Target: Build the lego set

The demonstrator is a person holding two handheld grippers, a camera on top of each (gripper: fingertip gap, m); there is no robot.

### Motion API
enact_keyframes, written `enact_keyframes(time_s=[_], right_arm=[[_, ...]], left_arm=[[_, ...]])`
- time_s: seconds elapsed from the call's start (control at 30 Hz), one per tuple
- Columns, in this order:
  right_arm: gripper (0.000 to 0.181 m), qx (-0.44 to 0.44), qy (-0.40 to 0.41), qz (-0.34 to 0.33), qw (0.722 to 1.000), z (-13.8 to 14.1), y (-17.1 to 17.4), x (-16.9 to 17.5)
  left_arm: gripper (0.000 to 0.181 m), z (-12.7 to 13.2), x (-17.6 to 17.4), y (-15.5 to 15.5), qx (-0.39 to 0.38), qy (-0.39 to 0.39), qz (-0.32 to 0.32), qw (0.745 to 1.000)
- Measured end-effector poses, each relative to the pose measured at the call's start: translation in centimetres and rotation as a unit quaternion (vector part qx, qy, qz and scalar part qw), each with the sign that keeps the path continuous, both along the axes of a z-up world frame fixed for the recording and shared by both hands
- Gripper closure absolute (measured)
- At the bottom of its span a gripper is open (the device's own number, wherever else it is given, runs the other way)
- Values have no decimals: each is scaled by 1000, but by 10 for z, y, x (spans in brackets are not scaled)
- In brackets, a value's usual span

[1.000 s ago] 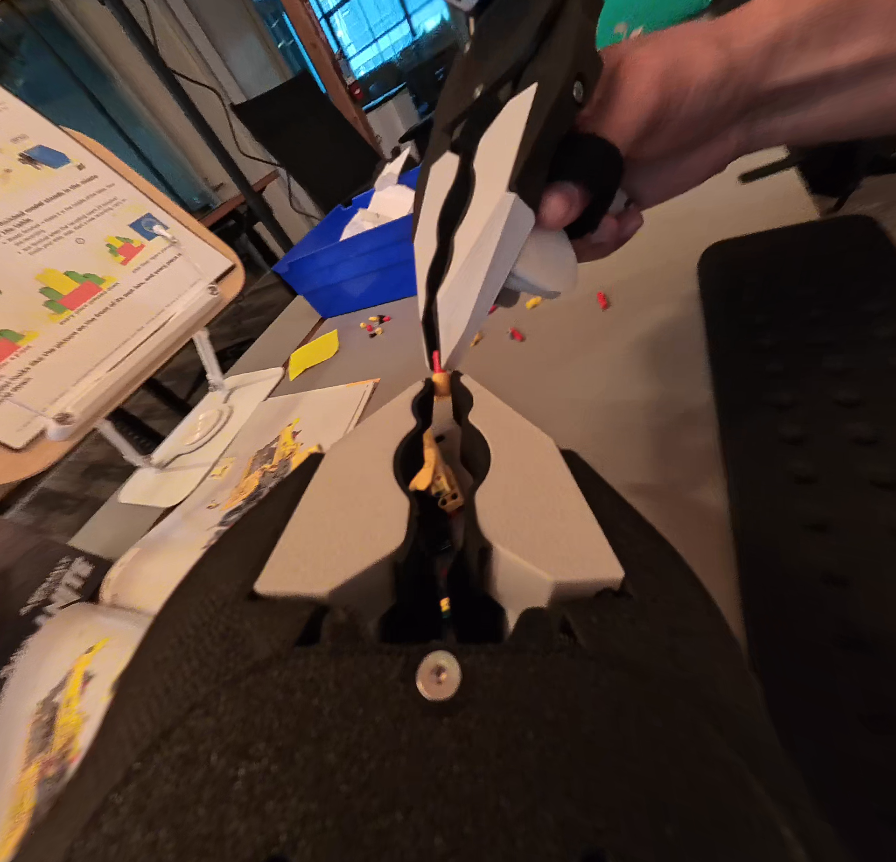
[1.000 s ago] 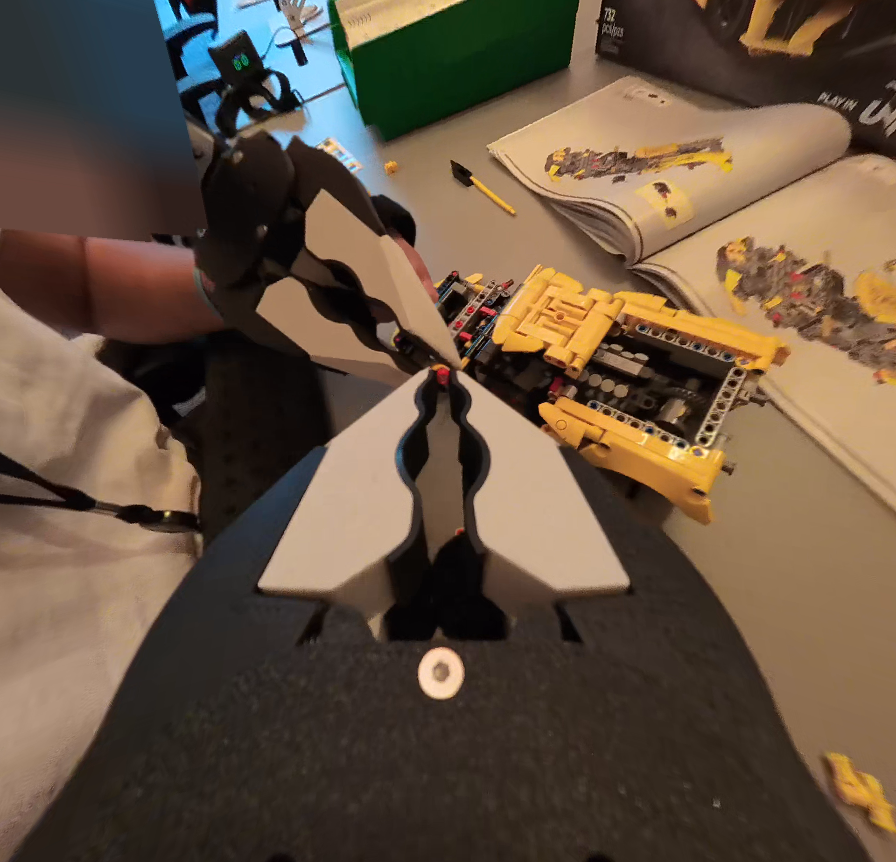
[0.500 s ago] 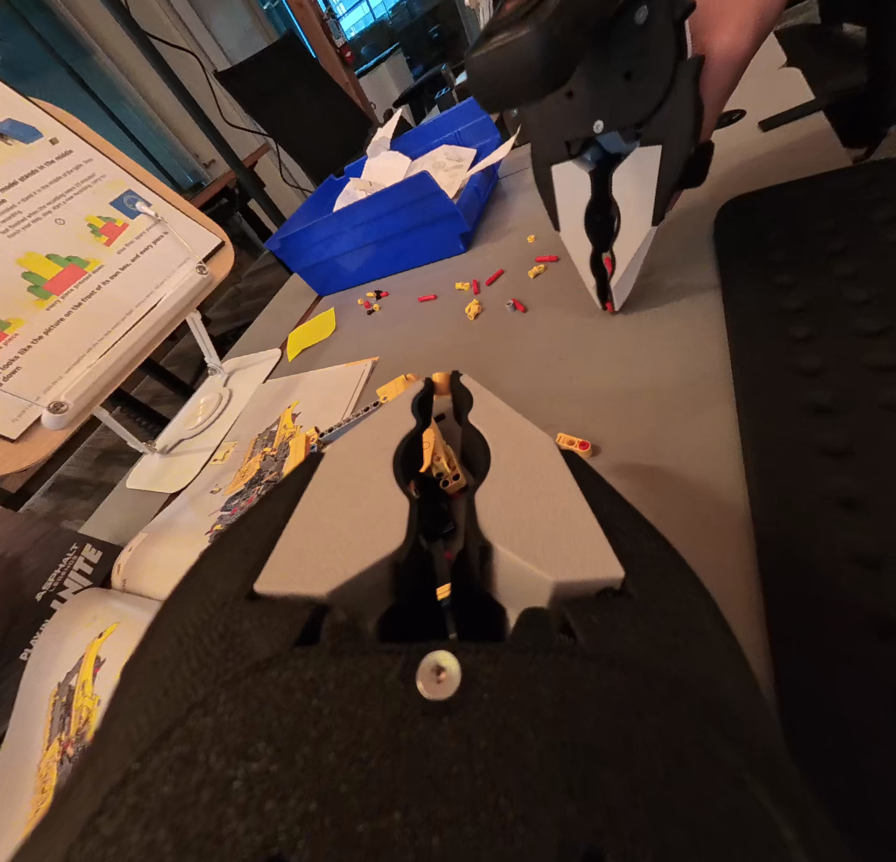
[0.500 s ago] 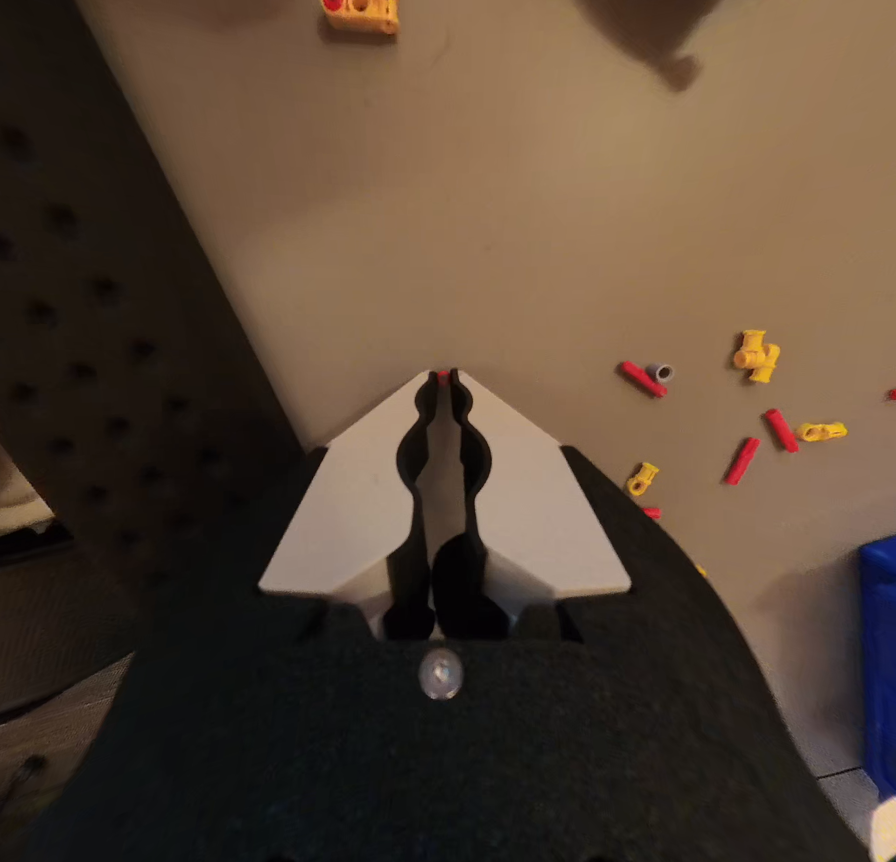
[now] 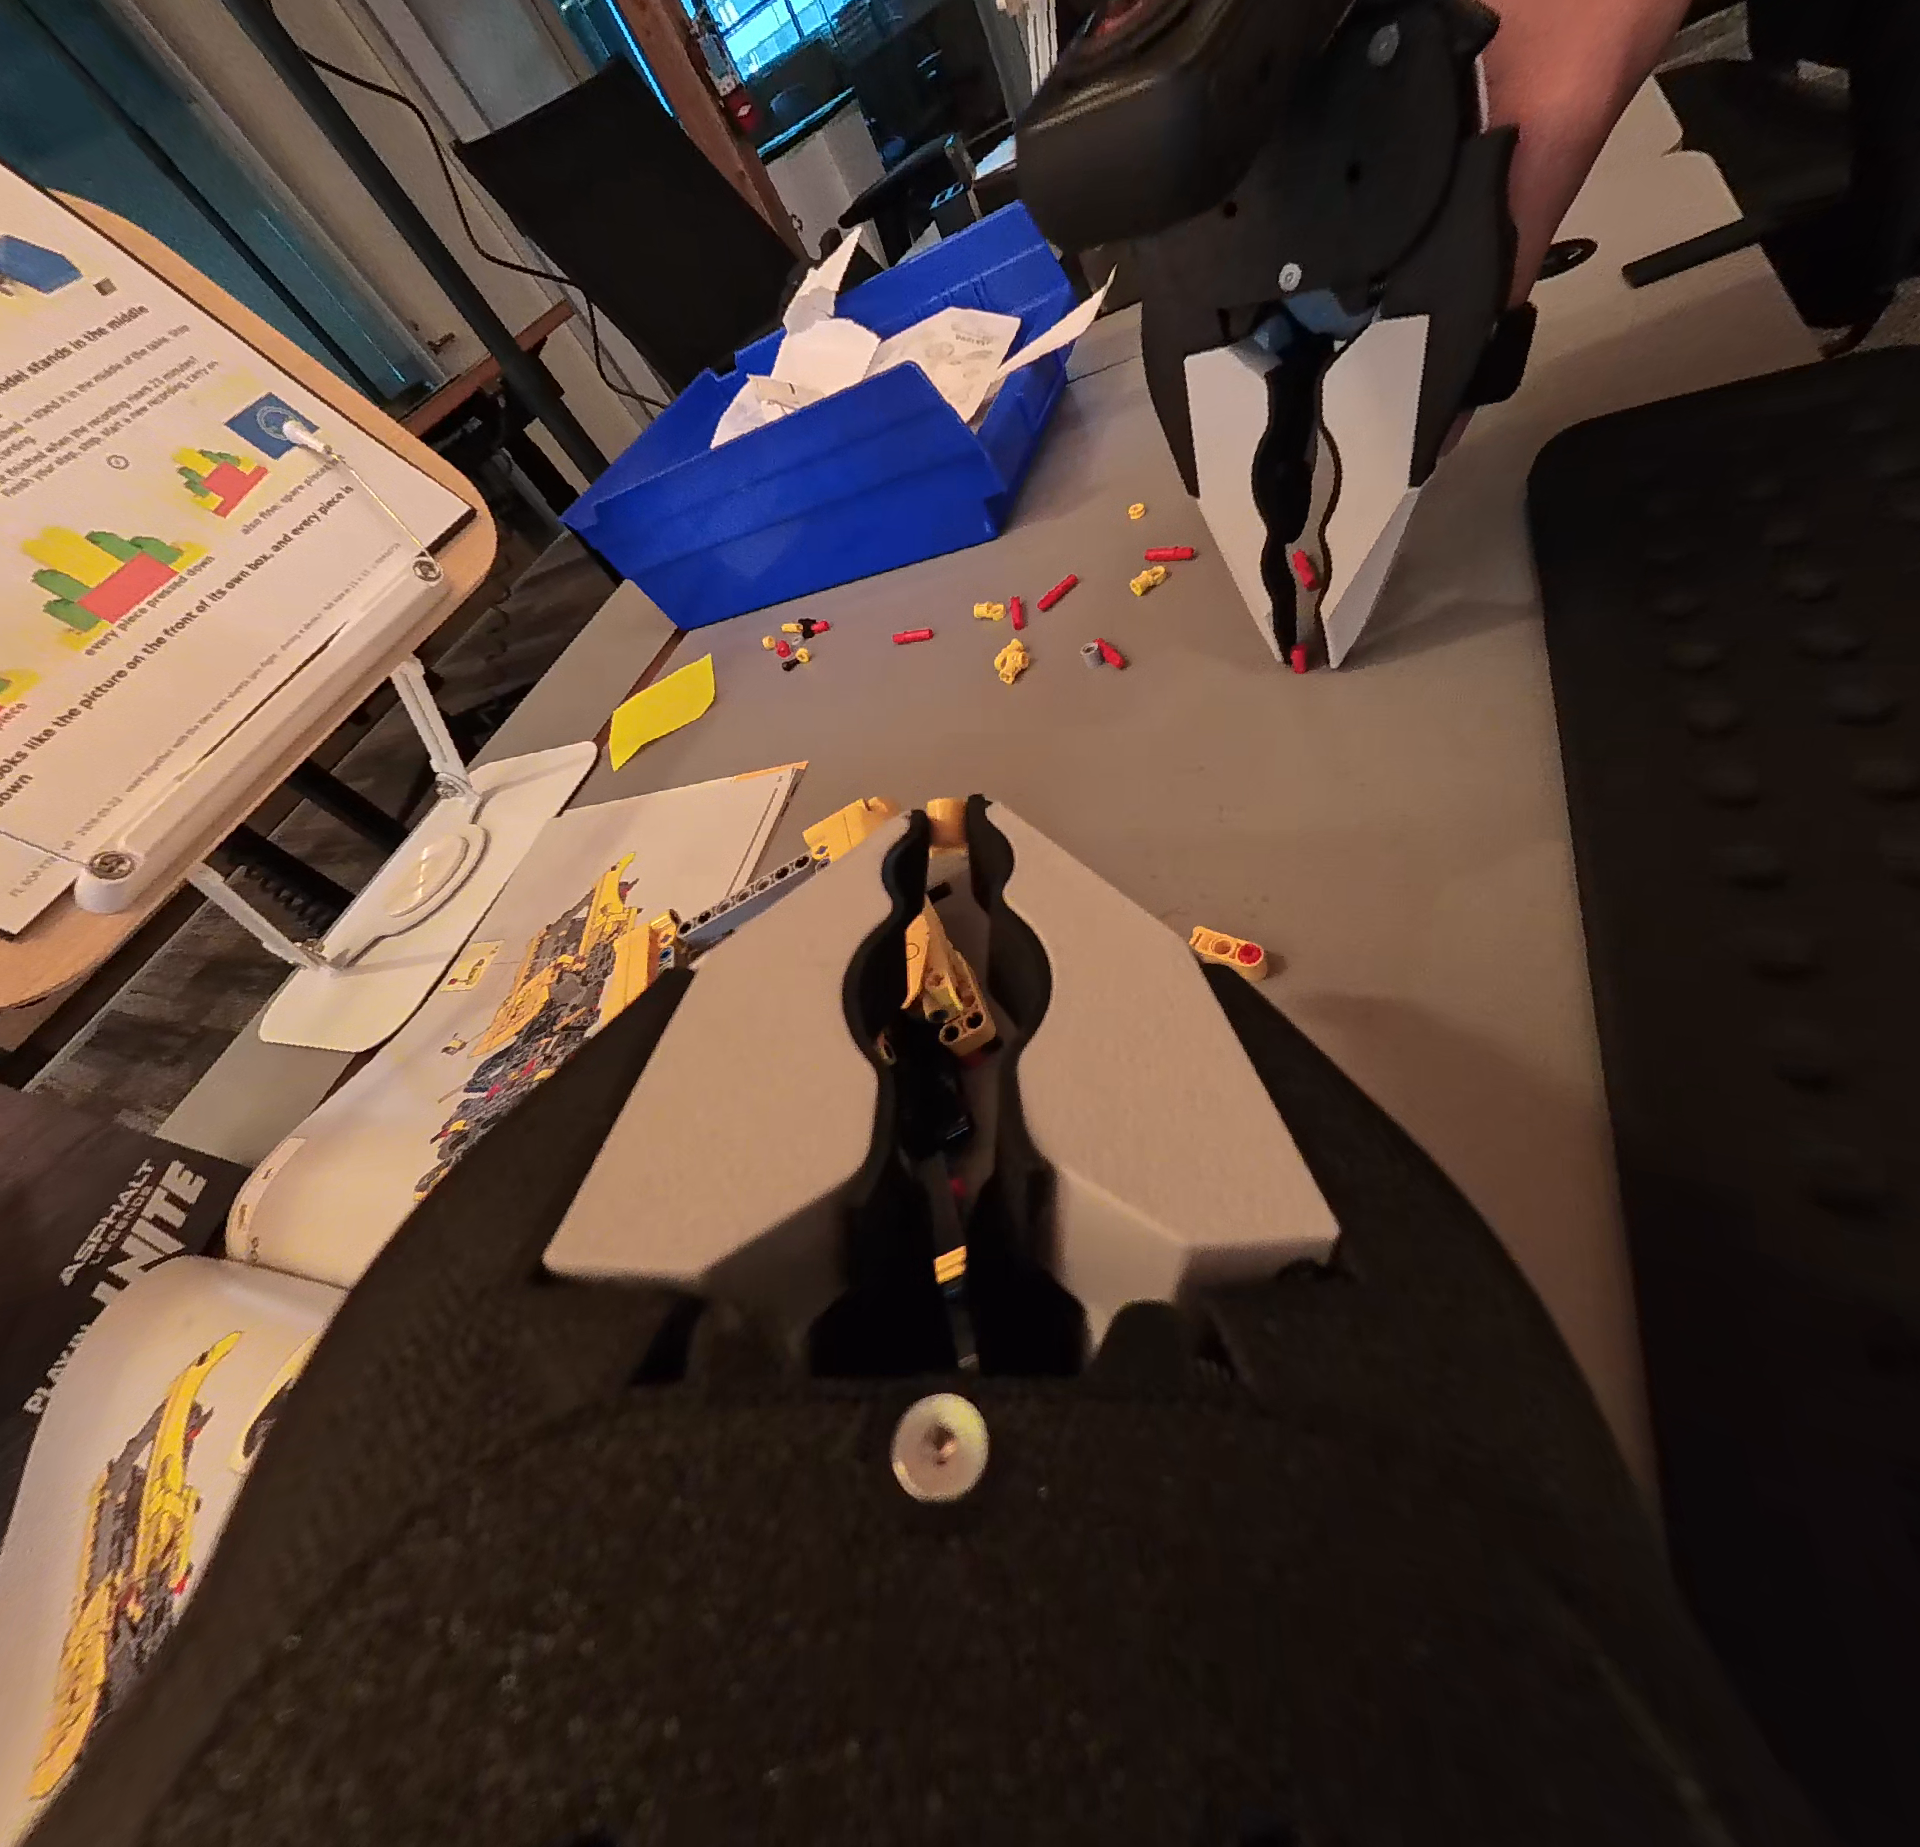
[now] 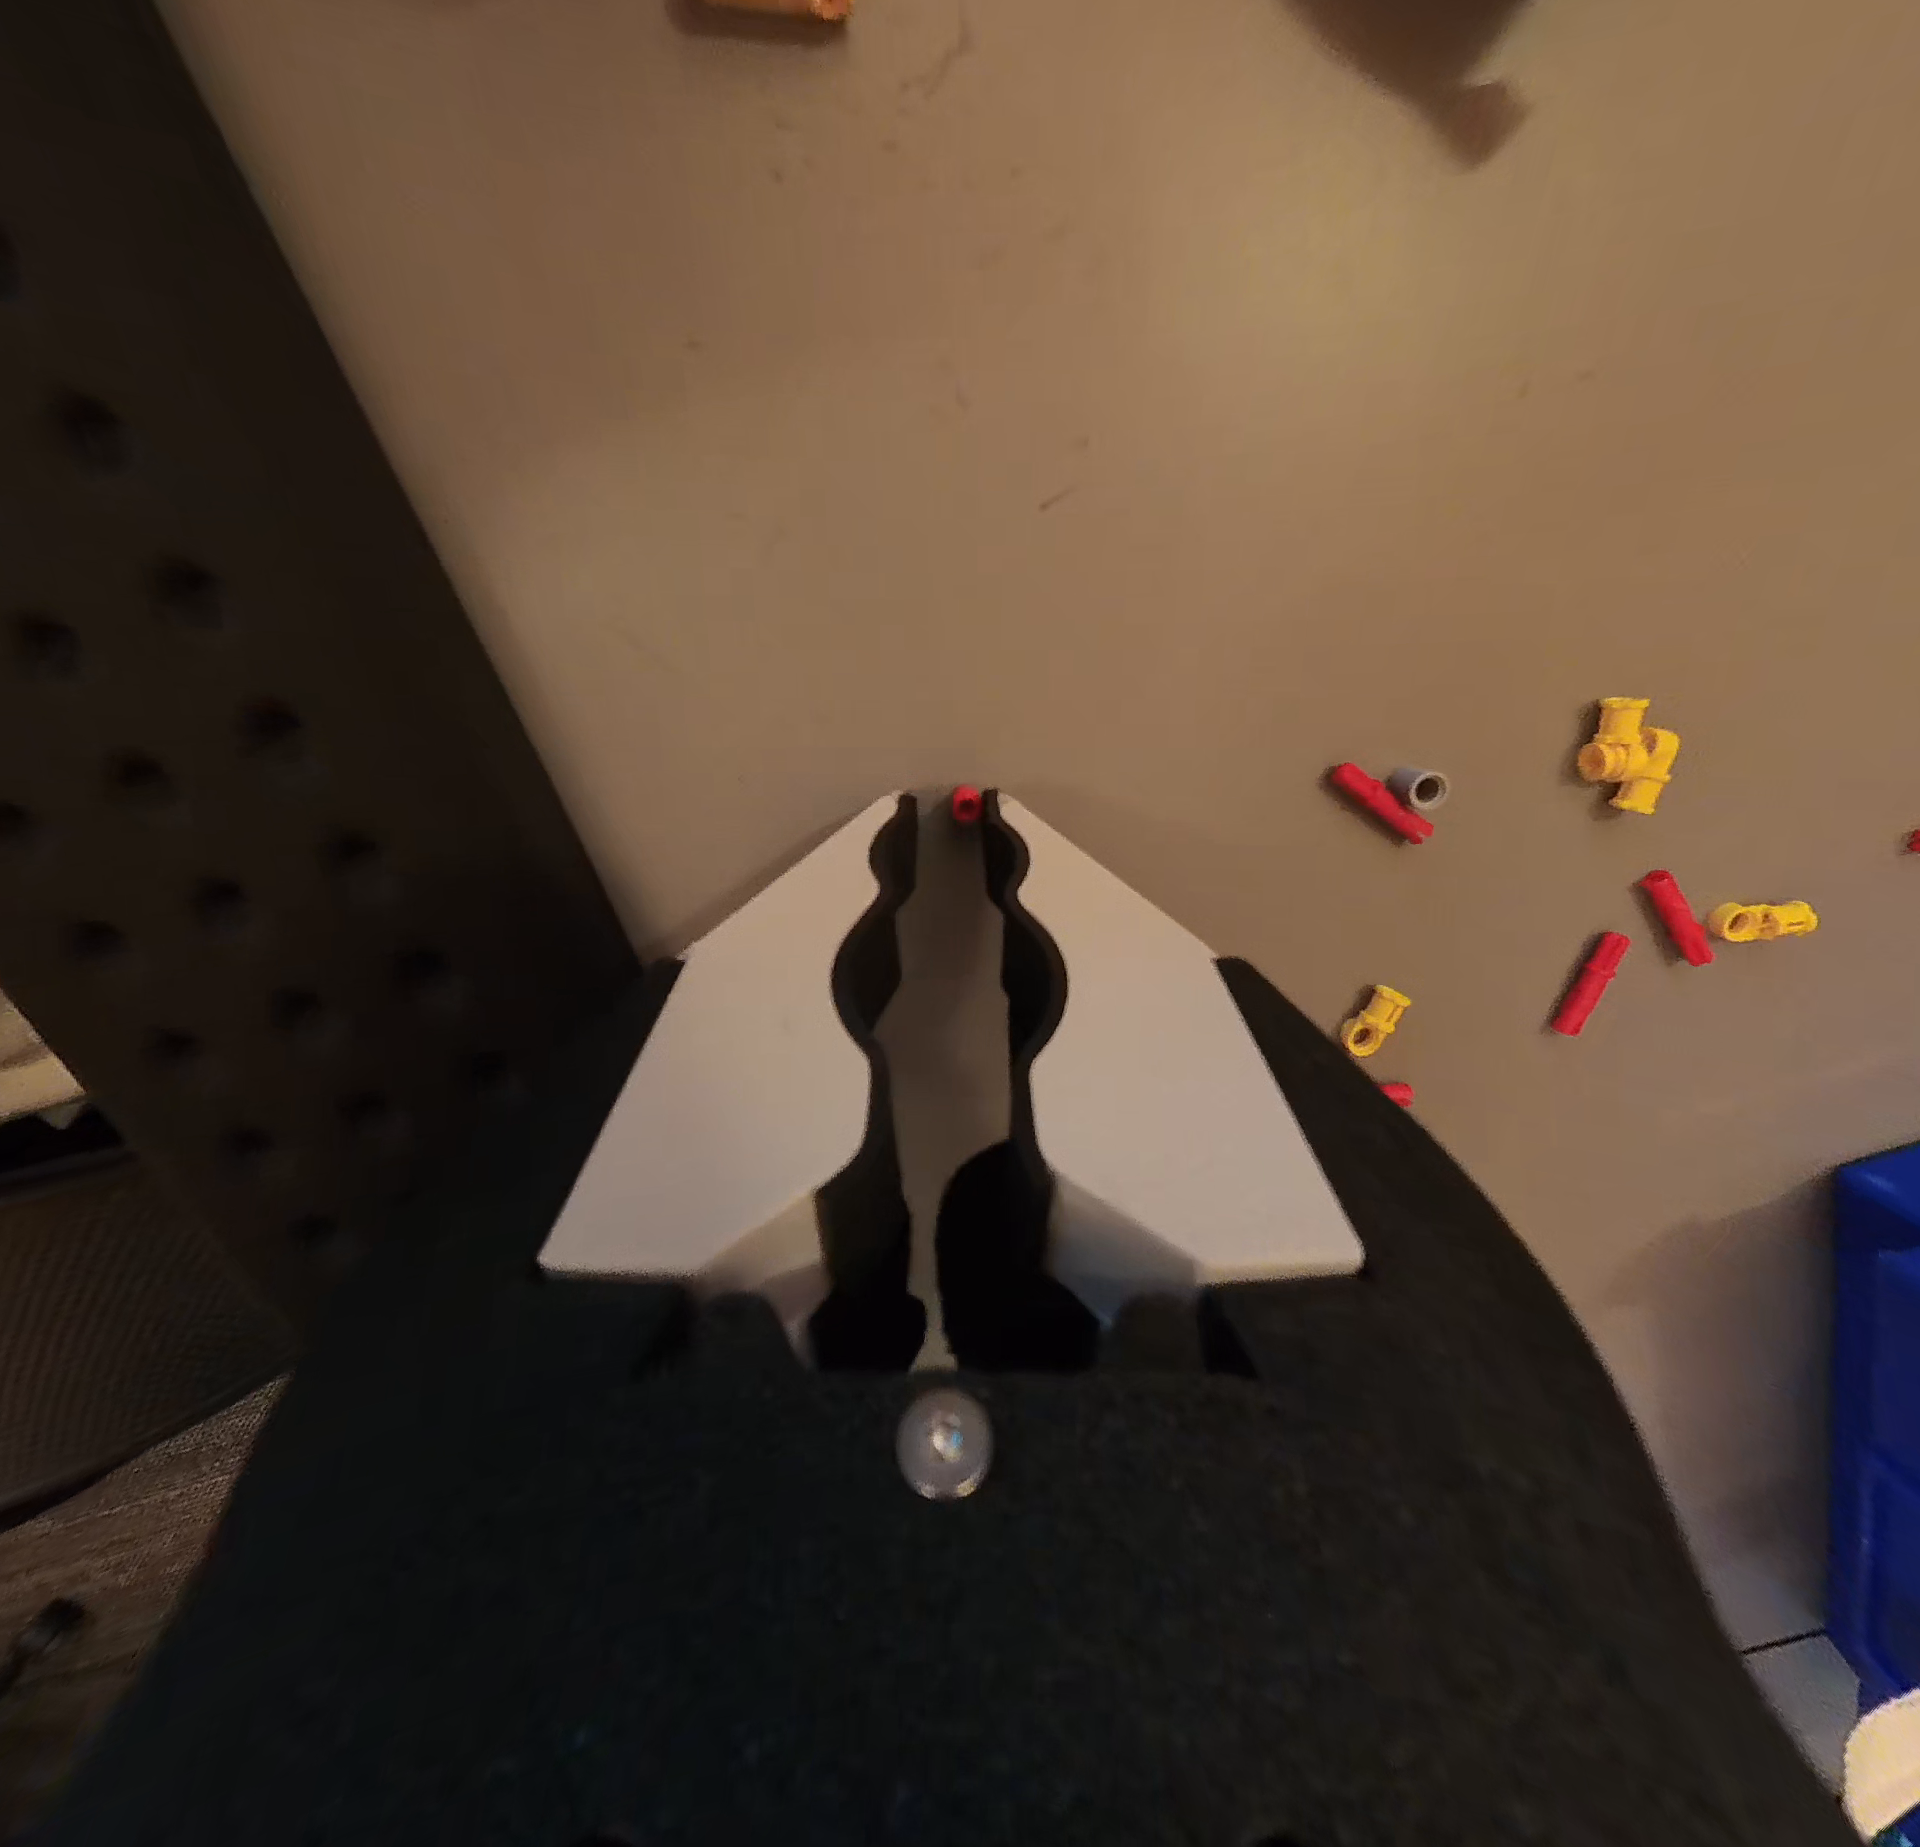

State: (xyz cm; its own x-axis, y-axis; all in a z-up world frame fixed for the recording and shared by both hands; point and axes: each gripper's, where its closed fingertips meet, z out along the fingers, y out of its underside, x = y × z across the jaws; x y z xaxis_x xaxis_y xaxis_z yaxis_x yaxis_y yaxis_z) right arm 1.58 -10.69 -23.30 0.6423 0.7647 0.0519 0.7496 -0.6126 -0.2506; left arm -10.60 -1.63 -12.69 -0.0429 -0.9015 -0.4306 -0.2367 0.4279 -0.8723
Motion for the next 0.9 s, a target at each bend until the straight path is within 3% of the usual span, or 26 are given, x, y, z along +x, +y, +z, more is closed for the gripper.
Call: enact_keyframes(time_s=[0.77,0.9], right_arm=[[169,3,0,-11,1000,3,5,5],[176,-2,3,-9,1000,0,5,4]], left_arm=[[174,-2,1,-1,0,5,-4,1000],[174,-2,1,-2,1,5,-5,1000]])
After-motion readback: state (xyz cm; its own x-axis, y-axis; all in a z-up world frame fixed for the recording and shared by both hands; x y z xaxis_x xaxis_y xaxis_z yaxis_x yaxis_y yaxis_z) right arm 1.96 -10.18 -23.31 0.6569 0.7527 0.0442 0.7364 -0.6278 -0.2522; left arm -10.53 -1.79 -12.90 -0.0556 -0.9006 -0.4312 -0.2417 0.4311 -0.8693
